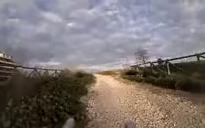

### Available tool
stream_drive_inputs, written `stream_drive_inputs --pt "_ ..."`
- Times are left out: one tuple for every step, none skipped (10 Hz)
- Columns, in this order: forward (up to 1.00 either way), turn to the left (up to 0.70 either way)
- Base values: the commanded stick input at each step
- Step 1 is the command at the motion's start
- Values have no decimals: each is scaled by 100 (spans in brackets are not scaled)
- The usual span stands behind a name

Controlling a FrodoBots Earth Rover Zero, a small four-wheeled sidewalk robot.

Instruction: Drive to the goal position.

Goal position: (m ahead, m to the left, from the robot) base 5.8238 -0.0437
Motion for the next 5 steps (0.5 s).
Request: stream_drive_inputs --pt "50 0" --pt "50 0" --pt "50 0" --pt "50 0" --pt "50 0"
